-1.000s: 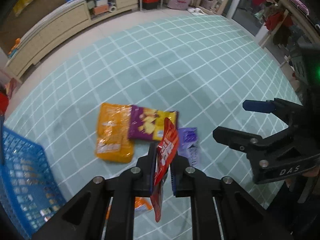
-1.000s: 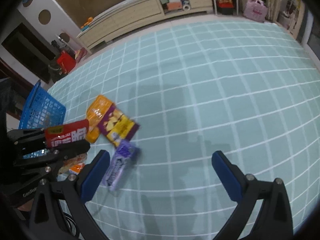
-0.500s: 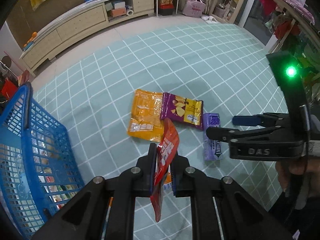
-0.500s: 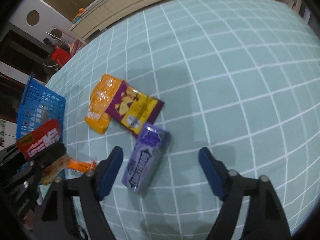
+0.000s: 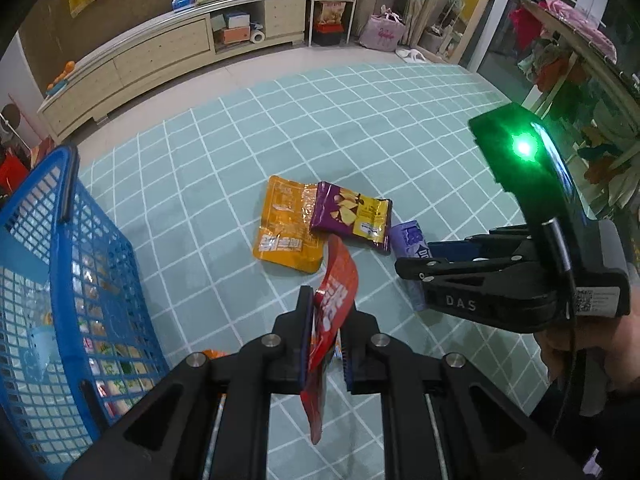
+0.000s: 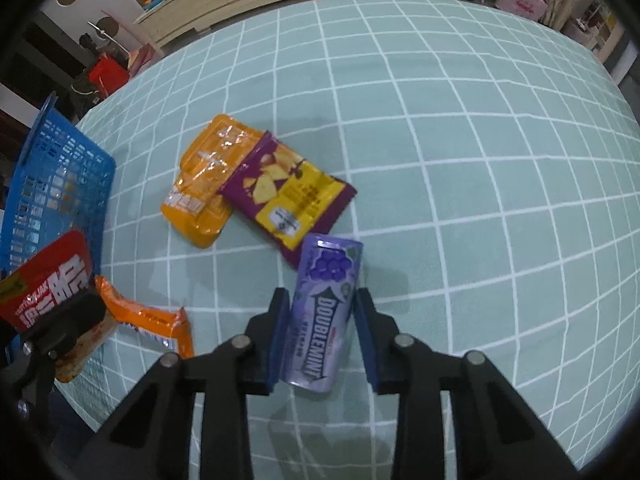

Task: Organize snacks
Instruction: 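Grasp the purple Doublemint gum pack with the right gripper and lift it, then carry the red pouch and purple gum pack over the blue basket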

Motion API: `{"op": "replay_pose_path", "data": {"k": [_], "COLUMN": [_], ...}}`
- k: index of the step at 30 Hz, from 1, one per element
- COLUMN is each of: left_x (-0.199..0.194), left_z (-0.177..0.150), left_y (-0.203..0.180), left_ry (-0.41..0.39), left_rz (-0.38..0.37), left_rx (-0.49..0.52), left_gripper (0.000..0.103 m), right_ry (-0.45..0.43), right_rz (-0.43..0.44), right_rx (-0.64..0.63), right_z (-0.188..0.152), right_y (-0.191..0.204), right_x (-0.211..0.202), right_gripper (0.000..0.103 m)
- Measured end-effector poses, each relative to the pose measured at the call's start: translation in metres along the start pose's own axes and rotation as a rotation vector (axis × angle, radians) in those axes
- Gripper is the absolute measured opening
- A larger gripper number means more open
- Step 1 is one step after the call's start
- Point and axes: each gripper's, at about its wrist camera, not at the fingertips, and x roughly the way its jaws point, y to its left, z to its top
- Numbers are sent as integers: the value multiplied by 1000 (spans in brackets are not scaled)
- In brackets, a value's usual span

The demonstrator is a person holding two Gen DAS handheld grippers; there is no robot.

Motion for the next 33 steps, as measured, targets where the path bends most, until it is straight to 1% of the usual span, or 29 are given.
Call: {"op": "replay_pose_path", "data": {"k": [4, 8, 14, 19, 24, 27, 29, 33], "left_x": [-14, -32, -73, -108, -148, -166, -178, -193], "left_z": [-3, -7, -15, -23, -32, -38, -43, -54], "left_y": [2, 3, 5, 16, 32, 47, 60, 82], "left_ry": [-24, -66, -139, -187, -242, -268, -283, -303], "left_rz": [-10, -32, -40, -35, -15, -10, 9, 34], "left_rx": [-11, -29, -37, -69, -91, -117, -128, -153], "left_gripper": [11, 11, 11, 11, 11, 11, 11, 11], "right_ry": [-51, -100, -178, -225, -246, -269, -282, -291], "right_rz": [20, 41, 56, 66, 71, 84, 100, 131], "right_rx": [-14, -34, -84, -139, -201, -231, -252, -295], "right_z": [-7, -13, -24, -27, -29, -26, -24, -19], "right_y": [2, 6, 33, 75, 105, 124, 139, 171], "right_x": [-26, -58, -108, -134, -154, -168, -173, -174], "right_gripper": [36, 36, 36, 36, 36, 36, 36, 36]}}
